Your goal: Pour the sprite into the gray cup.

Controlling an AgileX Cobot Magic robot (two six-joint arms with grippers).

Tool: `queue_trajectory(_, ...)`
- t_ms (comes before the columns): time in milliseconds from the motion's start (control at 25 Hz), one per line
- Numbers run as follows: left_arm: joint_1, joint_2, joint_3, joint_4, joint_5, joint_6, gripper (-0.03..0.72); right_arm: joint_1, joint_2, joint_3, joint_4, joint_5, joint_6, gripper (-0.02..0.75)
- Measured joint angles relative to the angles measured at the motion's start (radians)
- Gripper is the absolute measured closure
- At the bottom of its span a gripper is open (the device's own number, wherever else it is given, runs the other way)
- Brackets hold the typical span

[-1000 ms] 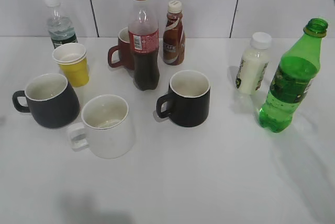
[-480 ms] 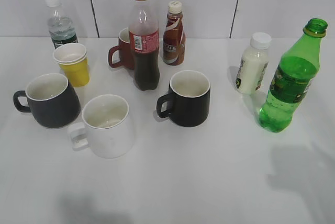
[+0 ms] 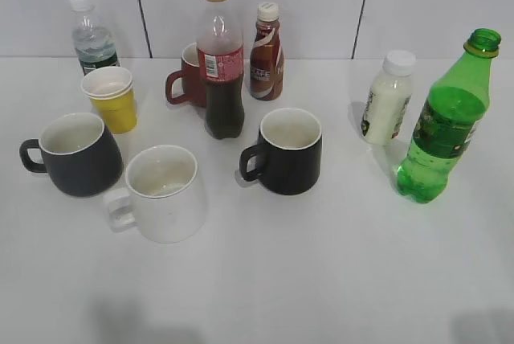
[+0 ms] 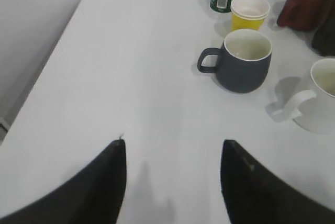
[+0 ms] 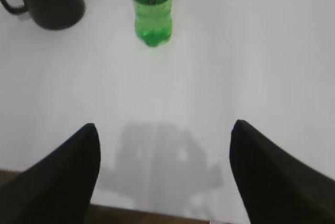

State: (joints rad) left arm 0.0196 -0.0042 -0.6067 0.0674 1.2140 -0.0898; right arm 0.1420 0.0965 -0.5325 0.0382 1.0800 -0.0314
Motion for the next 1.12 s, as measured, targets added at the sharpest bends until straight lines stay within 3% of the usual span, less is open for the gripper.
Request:
queue_trajectory(400, 0.0, -0.003, 0.069, -0.007, -0.143, 0.02, 0.246, 0.0, -0.046, 0.027, -0.016, -0.041, -0.006, 0.162)
queue_trajectory(800, 0.0, -0.003, 0.07, -0.007, -0.156, 0.024, 0.246, -0.002, -0.046, 0.027, -0.016, -0.045, -0.007, 0.164)
queue_trajectory(1120, -0.032, -0.003, 0.071, -0.005, -0.159, 0.024, 0.246, -0.052, -0.091, 0.027, -0.016, -0.047, -0.007, 0.164)
